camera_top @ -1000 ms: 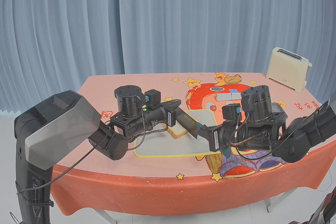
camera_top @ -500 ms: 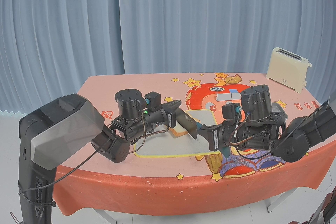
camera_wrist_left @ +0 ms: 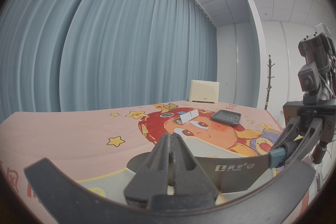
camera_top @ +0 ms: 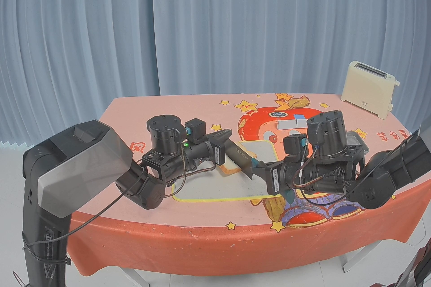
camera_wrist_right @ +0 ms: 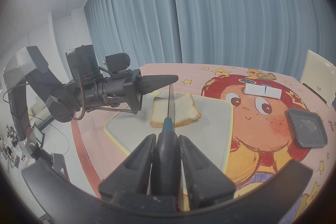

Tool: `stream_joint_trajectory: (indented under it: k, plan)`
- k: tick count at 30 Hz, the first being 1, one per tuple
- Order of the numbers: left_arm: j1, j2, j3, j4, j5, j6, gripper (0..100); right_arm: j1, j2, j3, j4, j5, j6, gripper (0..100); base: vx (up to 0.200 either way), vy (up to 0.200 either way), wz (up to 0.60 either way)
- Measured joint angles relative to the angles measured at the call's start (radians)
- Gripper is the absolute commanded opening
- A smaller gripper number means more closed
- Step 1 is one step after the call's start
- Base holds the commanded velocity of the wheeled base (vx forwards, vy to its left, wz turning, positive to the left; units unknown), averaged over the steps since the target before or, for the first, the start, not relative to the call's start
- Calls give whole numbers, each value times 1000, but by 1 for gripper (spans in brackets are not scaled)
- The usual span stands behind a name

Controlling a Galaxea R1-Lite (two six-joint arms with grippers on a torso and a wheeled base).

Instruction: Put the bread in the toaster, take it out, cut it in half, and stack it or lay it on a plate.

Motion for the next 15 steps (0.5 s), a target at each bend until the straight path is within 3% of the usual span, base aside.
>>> stream_joint_trajectory:
  k: [15]
  plan:
    - [-12,-4,-20,18,-1,1,0,-13,12,6,2,-2,-1,0,0,0,0]
